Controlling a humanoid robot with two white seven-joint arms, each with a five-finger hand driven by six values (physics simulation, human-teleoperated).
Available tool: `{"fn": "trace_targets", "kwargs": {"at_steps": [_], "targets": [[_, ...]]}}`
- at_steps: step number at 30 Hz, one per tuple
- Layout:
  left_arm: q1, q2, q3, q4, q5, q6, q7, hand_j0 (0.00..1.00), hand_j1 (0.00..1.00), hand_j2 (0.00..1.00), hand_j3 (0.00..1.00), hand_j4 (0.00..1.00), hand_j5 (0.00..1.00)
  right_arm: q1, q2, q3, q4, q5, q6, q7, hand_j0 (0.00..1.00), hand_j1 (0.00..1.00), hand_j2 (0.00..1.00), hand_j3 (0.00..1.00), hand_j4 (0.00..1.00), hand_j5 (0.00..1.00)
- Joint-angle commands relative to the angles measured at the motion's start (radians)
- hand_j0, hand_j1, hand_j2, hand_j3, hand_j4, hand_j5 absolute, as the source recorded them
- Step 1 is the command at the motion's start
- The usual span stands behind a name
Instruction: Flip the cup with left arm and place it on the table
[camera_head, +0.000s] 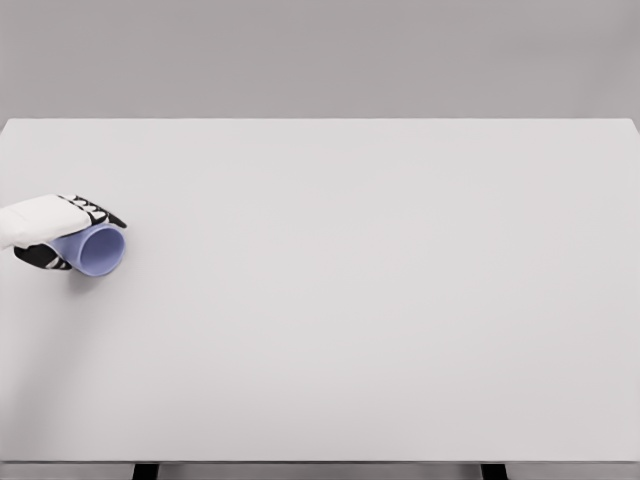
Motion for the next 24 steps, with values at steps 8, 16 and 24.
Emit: {"fn": "trace_targets", "kwargs": {"at_steps": [8,16,24], "targets": [[-0.009,0.0,0.002,0.006,0.011,-0.001,-0.001,0.61,0.61,0.61,0.61,0.61,0.61,0.002,0.0,0.0,0.0,0.0,0.0,0.001,1.0,1.0,1.0,1.0,1.0,1.0],[-0.034,-0.002,0.017,0.006,0.117,0.001,-0.001,0.59,0.59,0.59,0.59,0.59,0.59,0.0,0.0,0.0,0.0,0.0,0.001,0.001,1.0,1.0,1.0,1.0,1.0,1.0],[-0.049,-0.065,0.017,0.006,0.26,0.125,-0.001,0.59,0.59,0.59,0.59,0.59,0.59,0.0,0.0,0.0,0.0,0.0,0.0,0.001,1.0,1.0,1.0,1.0,1.0,1.0]]}}
